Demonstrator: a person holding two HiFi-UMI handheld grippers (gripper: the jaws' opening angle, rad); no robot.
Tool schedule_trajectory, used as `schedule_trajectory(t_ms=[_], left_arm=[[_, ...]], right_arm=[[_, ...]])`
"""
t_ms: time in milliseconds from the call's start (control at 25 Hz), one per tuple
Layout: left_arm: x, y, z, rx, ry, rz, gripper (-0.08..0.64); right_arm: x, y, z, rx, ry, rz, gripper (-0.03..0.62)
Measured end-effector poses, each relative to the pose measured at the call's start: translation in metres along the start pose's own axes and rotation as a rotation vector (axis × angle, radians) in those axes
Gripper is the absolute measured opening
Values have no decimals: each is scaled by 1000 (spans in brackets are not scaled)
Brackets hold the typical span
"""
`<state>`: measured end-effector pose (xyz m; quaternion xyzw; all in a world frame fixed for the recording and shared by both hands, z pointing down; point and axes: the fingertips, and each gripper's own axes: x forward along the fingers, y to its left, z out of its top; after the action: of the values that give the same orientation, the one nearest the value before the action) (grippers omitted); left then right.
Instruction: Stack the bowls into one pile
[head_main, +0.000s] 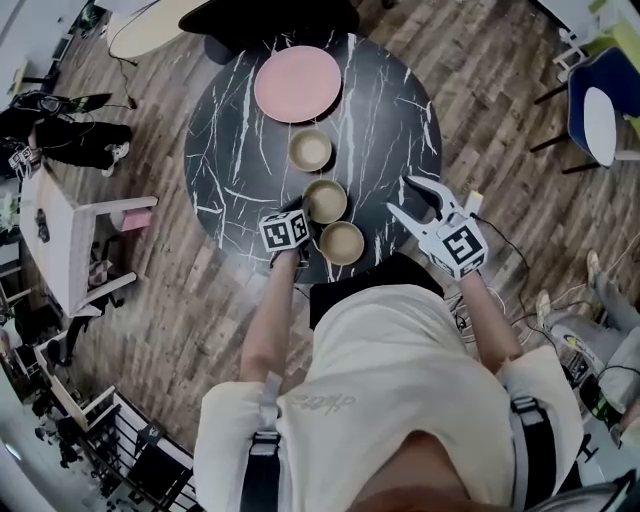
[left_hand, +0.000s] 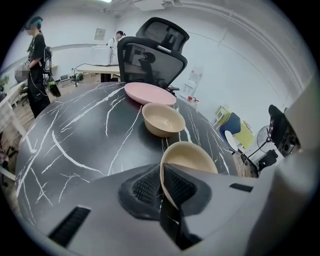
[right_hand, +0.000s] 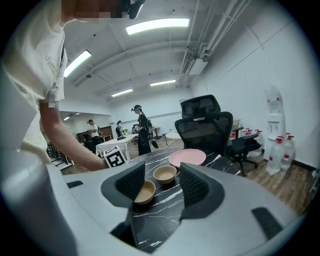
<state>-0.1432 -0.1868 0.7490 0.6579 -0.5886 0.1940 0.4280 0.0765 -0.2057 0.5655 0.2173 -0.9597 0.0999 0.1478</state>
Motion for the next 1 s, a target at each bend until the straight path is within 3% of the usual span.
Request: schedule_trajectory(t_ms=[360, 720, 1000], left_arm=[[-12, 11, 13, -136, -54, -3, 35], [-45, -6, 19, -142, -101, -60, 35], [-66, -21, 21, -96, -131, -81, 35]], right_arm=[[2, 3, -7, 8, 3, -5, 214], [6, 15, 1, -4, -19, 16, 213], [8, 30, 2, -14, -16, 34, 213]])
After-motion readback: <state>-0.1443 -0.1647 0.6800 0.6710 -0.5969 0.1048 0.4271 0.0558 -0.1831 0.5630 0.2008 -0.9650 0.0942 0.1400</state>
